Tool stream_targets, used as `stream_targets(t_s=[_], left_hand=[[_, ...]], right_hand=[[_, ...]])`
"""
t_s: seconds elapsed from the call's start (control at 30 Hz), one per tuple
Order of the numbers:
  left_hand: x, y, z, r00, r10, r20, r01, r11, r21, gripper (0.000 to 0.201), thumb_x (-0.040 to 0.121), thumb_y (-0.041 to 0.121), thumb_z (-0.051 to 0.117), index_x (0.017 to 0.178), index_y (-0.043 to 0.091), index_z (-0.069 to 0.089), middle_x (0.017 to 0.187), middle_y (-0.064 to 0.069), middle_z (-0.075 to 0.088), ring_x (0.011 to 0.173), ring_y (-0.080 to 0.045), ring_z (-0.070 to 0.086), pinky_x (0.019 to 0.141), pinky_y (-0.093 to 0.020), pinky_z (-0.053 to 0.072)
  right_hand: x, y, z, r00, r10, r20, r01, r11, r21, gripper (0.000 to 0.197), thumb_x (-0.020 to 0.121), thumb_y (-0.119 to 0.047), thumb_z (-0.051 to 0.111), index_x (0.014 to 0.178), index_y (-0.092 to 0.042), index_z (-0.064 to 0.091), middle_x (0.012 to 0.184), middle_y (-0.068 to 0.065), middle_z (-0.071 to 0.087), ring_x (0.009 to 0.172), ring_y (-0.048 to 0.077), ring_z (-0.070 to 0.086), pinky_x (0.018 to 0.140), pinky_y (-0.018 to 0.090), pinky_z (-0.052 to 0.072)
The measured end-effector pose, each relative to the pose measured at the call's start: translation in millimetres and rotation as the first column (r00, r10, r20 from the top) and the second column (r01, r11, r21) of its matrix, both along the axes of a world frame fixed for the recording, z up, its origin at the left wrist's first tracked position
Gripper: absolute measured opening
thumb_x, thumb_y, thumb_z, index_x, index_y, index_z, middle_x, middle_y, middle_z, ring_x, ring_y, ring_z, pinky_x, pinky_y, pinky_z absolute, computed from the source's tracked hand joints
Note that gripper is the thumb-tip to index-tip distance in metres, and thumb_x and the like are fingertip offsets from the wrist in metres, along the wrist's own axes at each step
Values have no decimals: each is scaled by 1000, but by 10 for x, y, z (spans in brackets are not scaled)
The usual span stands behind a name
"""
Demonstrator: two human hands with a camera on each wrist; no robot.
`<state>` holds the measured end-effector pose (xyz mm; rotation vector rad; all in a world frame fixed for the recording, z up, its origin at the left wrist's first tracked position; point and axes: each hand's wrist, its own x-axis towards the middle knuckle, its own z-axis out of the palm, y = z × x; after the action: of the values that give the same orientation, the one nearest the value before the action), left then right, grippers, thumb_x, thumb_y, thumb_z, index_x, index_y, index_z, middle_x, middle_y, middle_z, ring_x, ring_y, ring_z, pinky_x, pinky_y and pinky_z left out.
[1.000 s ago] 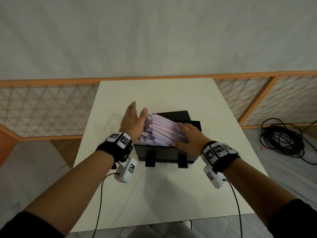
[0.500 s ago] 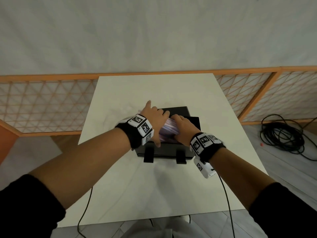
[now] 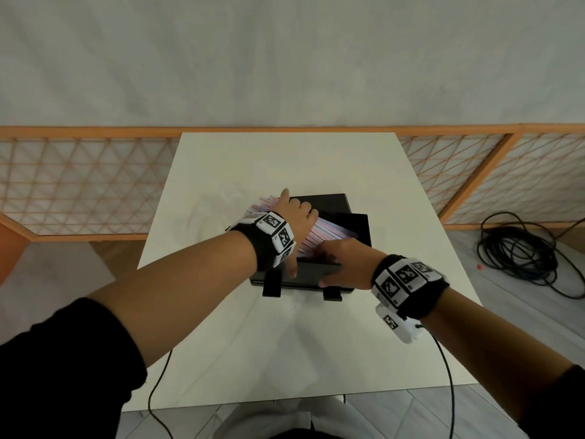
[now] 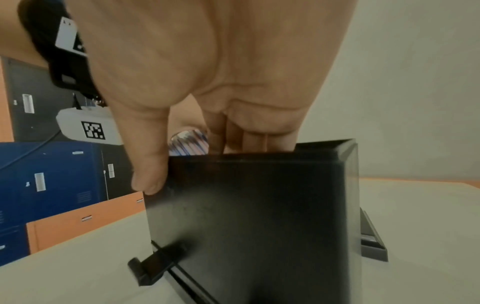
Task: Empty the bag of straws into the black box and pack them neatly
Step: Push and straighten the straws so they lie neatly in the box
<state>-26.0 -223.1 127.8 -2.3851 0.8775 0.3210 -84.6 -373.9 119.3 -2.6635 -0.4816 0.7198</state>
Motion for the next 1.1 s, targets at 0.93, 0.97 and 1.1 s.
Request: stream_targets(t_s=[0.93, 0.97, 1.1], left_hand=[[84, 132, 24, 1000, 7, -26, -8, 999, -43, 141, 48, 77, 73, 150, 10, 2, 148, -12, 28, 132, -32, 34, 114, -55, 16], [85, 135, 19, 1000, 8, -27, -9, 999, -44, 141, 48, 77, 73, 150, 10, 2, 148, -12, 28, 132, -31, 34, 114, -55, 16], [92, 135, -1, 1000, 7, -17, -8, 999, -50, 140, 49, 76, 73, 150, 11, 2, 148, -12, 29, 132, -31, 34, 113, -55, 17]], right_hand=[[333, 442, -101, 945, -163, -283, 56, 934, -353, 97, 66, -67, 67, 141, -13, 36, 140, 7, 48, 126, 25, 48, 105, 35, 38], [331, 443, -106, 945, -165, -281, 58, 934, -352, 97, 66, -66, 67, 141, -13, 36, 139, 7, 49, 124, 25, 49, 104, 34, 39], [335, 413, -126, 948, -165, -272, 68, 940, -333, 100, 67, -64, 68, 144, -13, 31, 142, 8, 45, 128, 25, 46, 106, 34, 38]])
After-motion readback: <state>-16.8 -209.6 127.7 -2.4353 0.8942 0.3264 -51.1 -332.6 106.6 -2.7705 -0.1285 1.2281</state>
